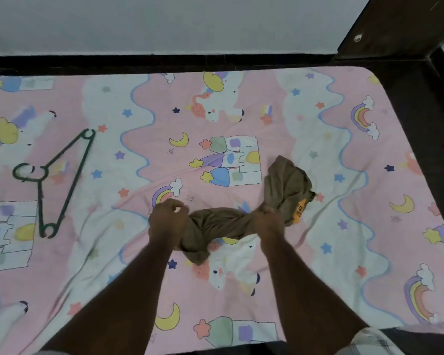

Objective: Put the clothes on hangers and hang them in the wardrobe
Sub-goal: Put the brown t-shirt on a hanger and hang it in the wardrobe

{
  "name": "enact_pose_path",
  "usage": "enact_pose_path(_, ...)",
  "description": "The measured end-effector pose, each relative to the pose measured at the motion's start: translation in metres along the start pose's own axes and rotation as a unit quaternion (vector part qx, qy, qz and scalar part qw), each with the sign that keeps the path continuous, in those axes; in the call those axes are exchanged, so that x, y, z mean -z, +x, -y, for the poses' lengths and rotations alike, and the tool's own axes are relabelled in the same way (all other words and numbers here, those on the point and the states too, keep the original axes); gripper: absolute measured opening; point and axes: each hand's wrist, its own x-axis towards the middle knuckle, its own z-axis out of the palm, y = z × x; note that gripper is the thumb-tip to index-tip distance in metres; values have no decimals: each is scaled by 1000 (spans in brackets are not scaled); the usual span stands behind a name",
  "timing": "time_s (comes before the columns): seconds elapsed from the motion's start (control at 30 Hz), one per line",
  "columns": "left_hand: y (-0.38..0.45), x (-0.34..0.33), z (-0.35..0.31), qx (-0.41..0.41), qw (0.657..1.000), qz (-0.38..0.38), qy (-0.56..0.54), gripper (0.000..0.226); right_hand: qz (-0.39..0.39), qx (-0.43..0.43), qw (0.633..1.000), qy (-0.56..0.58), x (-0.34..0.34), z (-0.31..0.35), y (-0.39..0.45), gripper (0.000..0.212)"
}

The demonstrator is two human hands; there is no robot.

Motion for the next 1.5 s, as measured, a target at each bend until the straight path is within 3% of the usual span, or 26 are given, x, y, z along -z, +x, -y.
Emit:
enact_pose_path(0.07, 5, -8, 1, -36, 999, 9, 13, 16, -83, -19, 996, -13, 8, -2, 12, 39)
enact_pose_path(0.13, 11, -22, -6, -44, 997, 70, -7, 18, -139, -26, 990, -25, 18, -5, 29, 57)
enact_pose_path(0.27, 20, -53, -32, -48, 984, 167, -51, 23, -186, -73, 969, 147, 39, -10, 72, 88)
enact_pose_path(0.3, 23, -60, -37, -50, 981, 176, -65, 24, -177, -96, 957, 207, 46, -10, 81, 85)
enact_pose_path(0.37, 29, -71, -48, -55, 976, 195, -79, 28, -117, -117, 945, 283, 59, -4, 95, 55)
enact_pose_path(0.43, 37, -76, -61, -57, 973, 198, -101, 29, -64, -51, 966, 246, 58, 6, 103, 26)
enact_pose_path(0.53, 49, -75, -87, -30, 972, 195, -128, 18, -33, 101, 991, 77, 33, 20, 87, 22)
enact_pose_path(0.6, 49, -71, -107, 42, 952, 234, -193, 10, -3, 183, 983, 11, 12, 25, 54, 22)
enact_pose_path(0.7, 44, -69, -119, 113, 933, 252, -228, 19, 14, 335, 940, -66, -13, 13, 19, 19)
enact_pose_path(0.8, 43, -59, -112, 153, 940, 202, -228, 13, 101, 293, 951, -17, -18, 2, 6, 16)
enact_pose_path(0.87, 41, -46, -106, 179, 923, 198, -278, 15, 92, 268, 959, 22, -10, 6, 5, 3)
enact_pose_path(1.0, 30, -12, -101, 168, 884, 232, -369, 19, 91, 197, 972, 94, 10, 53, -4, 26)
enact_pose_path(1.13, 18, 26, -111, 131, 869, 267, -397, 30, 262, 176, 937, 149, 16, 107, -20, 36)
enact_pose_path(1.2, 13, 49, -119, 110, 865, 277, -404, 35, 322, 75, 914, 234, 20, 127, -33, 26)
enact_pose_path(1.23, 10, 59, -123, 103, 866, 279, -403, 36, 327, 33, 909, 256, 23, 134, -38, 21)
enact_pose_path(1.33, -5, 100, -142, 68, 873, 266, -404, 22, 277, 75, 930, 229, 26, 159, -59, 15)
enact_pose_path(1.5, -29, 173, -175, -5, 889, 180, -422, 6, 203, 175, 933, 240, 50, 213, -107, 35)
